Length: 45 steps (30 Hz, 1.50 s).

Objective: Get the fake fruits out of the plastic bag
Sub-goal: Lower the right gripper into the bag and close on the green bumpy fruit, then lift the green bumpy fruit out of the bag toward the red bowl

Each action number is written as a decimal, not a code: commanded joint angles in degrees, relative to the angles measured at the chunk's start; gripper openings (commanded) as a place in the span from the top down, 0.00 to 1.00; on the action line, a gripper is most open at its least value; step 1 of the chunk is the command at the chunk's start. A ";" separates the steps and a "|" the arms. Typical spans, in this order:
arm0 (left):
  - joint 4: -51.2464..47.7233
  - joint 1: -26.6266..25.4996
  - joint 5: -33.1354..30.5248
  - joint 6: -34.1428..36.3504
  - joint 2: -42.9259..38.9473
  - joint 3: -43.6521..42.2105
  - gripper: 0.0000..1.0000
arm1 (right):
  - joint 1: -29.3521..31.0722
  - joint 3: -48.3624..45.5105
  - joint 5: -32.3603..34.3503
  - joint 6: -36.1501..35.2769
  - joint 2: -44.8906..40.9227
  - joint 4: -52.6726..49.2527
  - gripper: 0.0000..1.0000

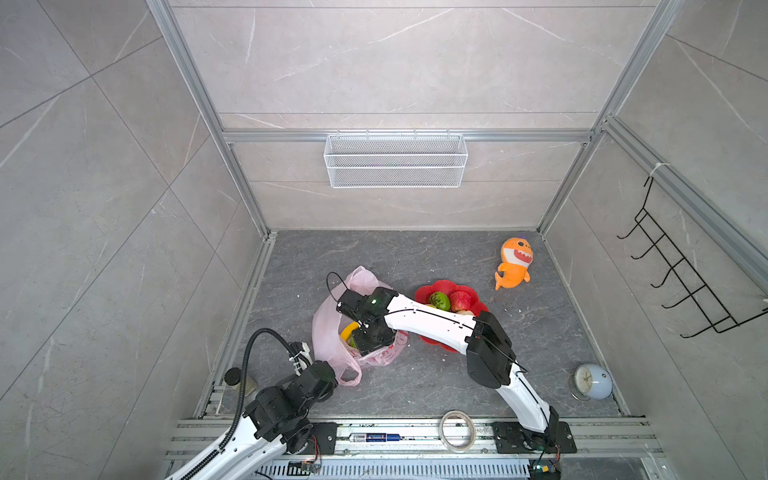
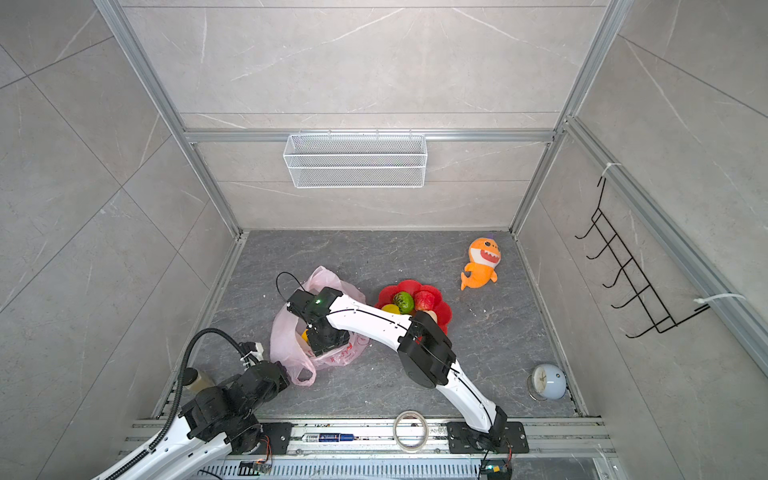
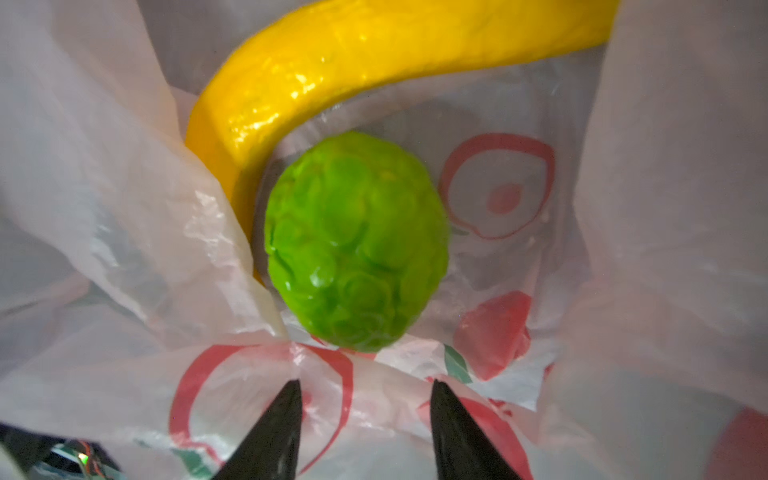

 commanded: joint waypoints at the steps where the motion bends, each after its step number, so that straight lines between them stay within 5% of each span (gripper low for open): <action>1: -0.26 -0.14 -0.69 -0.55 -1.38 -0.46 1.00 | -0.09 0.87 0.58 4.25 -3.56 2.49 0.45; 21: -2.46 -0.18 0.18 1.30 -6.18 -1.35 1.00 | -0.10 -5.38 1.65 19.98 -2.25 10.66 0.30; 45: -4.89 -0.18 -0.26 0.38 -9.53 -1.92 1.00 | -0.10 1.46 1.29 20.82 5.45 7.81 0.30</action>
